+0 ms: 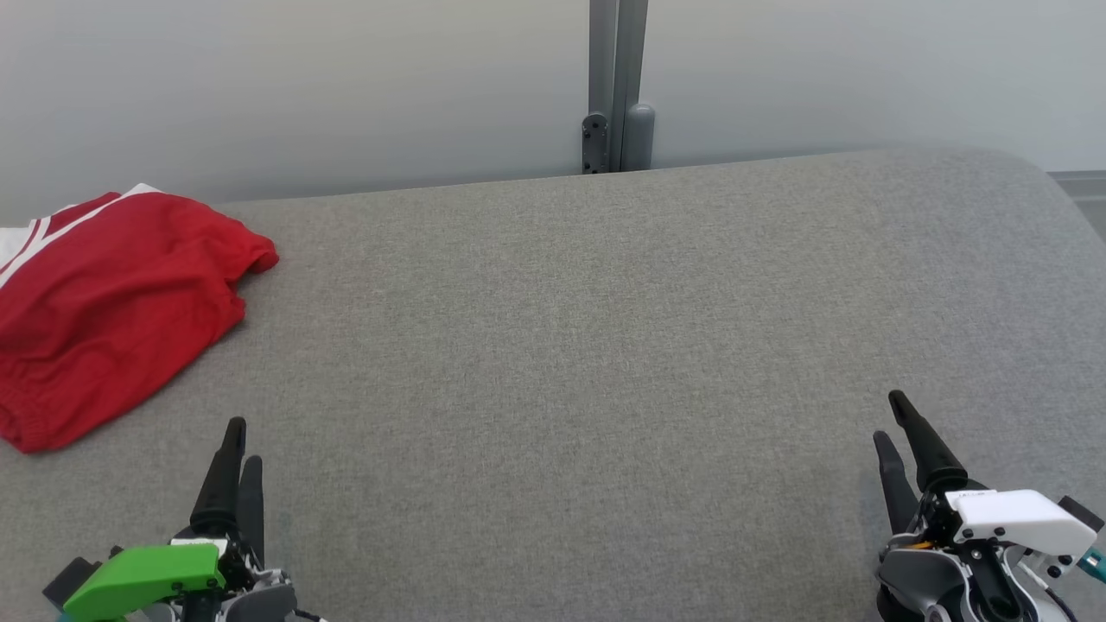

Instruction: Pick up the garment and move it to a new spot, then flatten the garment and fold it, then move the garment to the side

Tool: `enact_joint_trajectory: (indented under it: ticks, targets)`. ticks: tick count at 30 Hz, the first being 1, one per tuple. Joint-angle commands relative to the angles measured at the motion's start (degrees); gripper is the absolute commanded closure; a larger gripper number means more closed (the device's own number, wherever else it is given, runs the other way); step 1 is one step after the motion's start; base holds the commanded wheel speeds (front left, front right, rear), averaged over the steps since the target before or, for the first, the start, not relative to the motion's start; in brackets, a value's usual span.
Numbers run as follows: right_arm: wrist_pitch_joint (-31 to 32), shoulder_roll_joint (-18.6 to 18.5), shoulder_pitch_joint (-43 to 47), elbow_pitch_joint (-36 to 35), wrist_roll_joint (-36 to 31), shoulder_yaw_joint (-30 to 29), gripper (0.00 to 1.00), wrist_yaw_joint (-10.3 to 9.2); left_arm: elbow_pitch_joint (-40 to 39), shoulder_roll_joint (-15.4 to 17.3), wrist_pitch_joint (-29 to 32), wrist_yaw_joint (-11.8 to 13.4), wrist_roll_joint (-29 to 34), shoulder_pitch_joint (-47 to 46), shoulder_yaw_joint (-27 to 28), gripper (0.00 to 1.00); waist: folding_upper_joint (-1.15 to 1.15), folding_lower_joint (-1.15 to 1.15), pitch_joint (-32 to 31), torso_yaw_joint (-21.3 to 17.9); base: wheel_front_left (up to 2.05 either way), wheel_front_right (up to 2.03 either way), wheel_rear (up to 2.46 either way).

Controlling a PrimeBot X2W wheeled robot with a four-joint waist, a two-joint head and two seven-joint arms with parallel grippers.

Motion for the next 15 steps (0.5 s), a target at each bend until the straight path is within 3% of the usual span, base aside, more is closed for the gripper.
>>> enact_joint_trajectory:
  ticks: [1,15]
  targets:
    - [-0.4,-0.1,-0.3,-0.4,-0.2,0.3,0.00,0.00,-0.5,0.1,-0.4,0.0,0.1,-0.3,-0.3,0.00,0.00,0.00,0.0,0.0,0.00,0.00,0.00]
    - [-4.6,-0.3,0.4,-2.1,-6.5,2.4,0.00,0.01,-3.5,0.2,-4.6,0.8,6.6,0.5,-3.4,0.00,0.00,0.00,0.0,0.1,0.00,0.00,0.00]
